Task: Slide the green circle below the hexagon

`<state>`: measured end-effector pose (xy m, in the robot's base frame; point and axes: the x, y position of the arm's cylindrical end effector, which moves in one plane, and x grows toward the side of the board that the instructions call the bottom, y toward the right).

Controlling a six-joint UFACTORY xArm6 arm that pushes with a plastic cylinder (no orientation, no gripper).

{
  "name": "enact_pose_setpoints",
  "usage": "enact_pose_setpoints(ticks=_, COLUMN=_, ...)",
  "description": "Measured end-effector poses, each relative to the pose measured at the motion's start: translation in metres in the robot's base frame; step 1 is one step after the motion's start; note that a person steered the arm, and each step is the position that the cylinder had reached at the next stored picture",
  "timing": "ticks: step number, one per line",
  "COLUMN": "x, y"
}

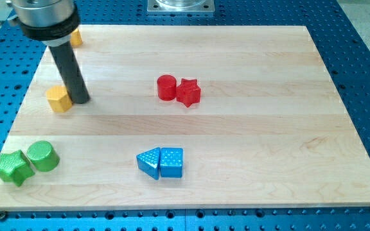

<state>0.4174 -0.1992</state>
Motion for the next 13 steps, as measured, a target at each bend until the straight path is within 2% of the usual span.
enact_pose_setpoints(ticks=1, x=0.014, y=-0.003)
enact_pose_setpoints(ticks=2, x=0.076, y=0.007)
enact_pose_setpoints(ticks=3, x=0.14, y=0.074)
enact_pose_setpoints(ticks=4, x=0.157, y=0.047)
enact_pose_setpoints(ticks=6, x=0.164, y=-0.003)
enact_pose_setpoints(ticks=8, x=0.108, y=-0.008)
enact_pose_setpoints(ticks=9, x=0.095, y=-0.017)
enact_pose_setpoints(ticks=10, x=0.088, y=0.001)
enact_pose_setpoints(ticks=11, x=0.053, y=0.031)
enact_pose_setpoints(ticks=12, x=-0.024, y=0.042)
enact_pose_setpoints(ticks=13, x=-0.12, y=0.055)
